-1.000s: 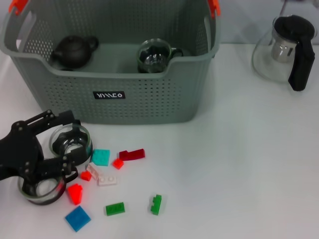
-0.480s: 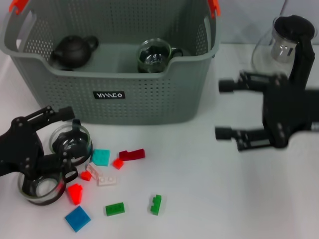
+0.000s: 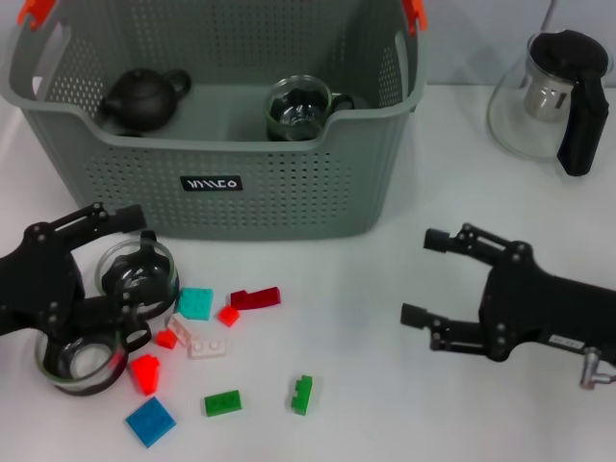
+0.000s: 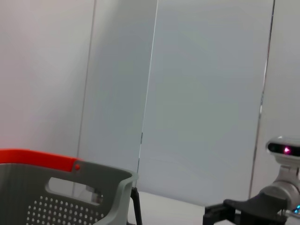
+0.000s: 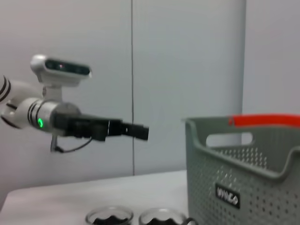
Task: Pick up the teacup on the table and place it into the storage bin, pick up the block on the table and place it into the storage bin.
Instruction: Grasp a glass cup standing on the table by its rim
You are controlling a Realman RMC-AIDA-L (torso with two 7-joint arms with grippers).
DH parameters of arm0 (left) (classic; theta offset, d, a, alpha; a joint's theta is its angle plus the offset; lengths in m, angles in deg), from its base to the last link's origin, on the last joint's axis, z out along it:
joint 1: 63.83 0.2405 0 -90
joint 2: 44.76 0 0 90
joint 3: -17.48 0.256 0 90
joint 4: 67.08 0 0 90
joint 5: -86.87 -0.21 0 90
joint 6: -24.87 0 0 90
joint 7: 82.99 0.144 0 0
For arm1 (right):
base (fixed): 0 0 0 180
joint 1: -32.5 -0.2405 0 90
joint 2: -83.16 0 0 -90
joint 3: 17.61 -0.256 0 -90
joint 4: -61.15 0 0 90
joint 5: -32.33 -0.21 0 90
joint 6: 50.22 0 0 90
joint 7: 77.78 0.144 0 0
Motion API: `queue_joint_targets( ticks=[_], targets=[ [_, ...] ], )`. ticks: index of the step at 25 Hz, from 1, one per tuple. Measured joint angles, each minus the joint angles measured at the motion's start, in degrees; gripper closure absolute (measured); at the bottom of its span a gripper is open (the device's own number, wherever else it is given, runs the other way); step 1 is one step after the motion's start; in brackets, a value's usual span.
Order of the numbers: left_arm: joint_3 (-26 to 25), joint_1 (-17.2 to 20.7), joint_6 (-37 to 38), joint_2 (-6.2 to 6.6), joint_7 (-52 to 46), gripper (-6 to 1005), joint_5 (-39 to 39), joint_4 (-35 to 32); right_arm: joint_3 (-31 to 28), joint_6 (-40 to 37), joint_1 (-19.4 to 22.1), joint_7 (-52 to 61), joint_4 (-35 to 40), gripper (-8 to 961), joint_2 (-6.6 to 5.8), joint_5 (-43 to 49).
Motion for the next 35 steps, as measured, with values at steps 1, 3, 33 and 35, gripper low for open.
queue_joint_targets(
  ticks=[1, 3, 33, 35],
  targets=[
    [0.08, 0.07, 0.42, 0.21, -0.63, 137, -0.04, -0.42, 0.05, 0.45, -0.39, -0.28, -1.18, 40, 0.00, 0.23],
    [0.30, 0.15, 1.12, 0.51, -3.00, 137, -0.05, -1.78, 0.07, 1.05, -1.17, -0.62, -3.02, 41, -0.08, 0.54],
    [47.02, -14.23, -12.33, -8.04, -63.18, 264, -39.54, -47.58, 0.02, 1.07, -4.32, 2.46, -5.22, 45, -0.04, 1.65],
    [50.10, -13.66, -14.77, -8.02, -64.79, 271, -40.88, -46.20, -0.07, 1.05, -4.32, 2.70, -5.24, 45, -0.03, 1.65]
  ],
)
